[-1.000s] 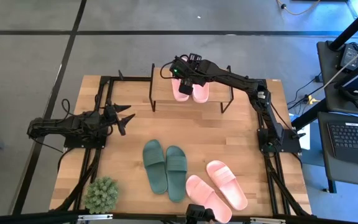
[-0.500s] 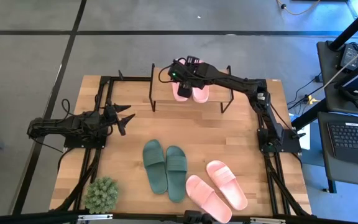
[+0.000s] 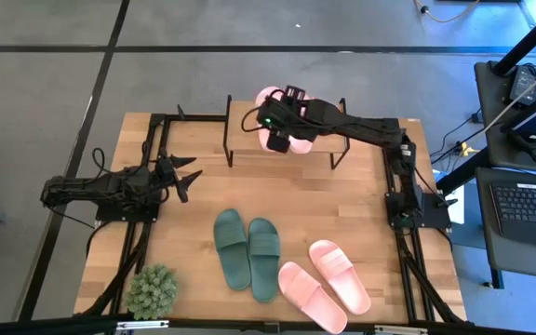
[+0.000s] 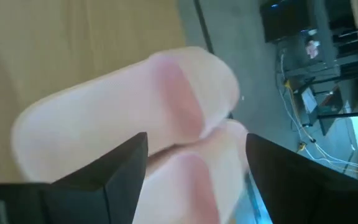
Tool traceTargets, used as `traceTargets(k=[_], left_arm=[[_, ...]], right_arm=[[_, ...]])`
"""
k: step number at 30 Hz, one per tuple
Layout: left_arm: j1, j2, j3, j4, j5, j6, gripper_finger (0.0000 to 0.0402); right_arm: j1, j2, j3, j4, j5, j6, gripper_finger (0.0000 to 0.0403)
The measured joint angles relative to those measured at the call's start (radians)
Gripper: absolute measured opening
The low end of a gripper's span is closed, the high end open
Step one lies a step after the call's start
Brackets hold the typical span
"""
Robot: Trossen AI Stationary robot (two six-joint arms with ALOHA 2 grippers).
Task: Pick and place slides into the shelf
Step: Put the pink slide under the shelf
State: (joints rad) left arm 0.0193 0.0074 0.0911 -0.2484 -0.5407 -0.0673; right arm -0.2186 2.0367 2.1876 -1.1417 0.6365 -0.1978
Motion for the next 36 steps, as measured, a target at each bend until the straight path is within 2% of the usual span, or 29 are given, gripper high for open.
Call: traceTargets(k=[5,12,16,20,29,36], left_arm=[[0.0,0.0,0.0,0.0,0.0,0.0,0.0225],[0.0,0.0,0.0,0.001,0.004,-0.001,0.0225],[0.0,0.0,0.0,0.001,0.006,-0.001,0.0224],[0.0,0.0,0.0,0.001,0.006,-0.003,0.0224],[0.0,0.0,0.0,0.001,0.007,-0.004,0.0225],[0.0,0.0,0.0,0.003,0.008,-0.004,0.0224]], right_arm=[[0.101,-0.06,0.0,-0.129,-0.018,0.149,0.0271],[0.278,-0.077,0.0,-0.328,-0.176,0.328,0.0271],[0.396,-0.073,0.0,-0.369,-0.215,0.463,0.0271],[0.525,-0.071,0.0,-0.428,-0.221,0.597,0.0271],[0.785,-0.053,-0.001,-0.429,-0.224,0.873,0.0271],[0.918,0.018,-0.001,-0.429,-0.224,0.929,0.0271]])
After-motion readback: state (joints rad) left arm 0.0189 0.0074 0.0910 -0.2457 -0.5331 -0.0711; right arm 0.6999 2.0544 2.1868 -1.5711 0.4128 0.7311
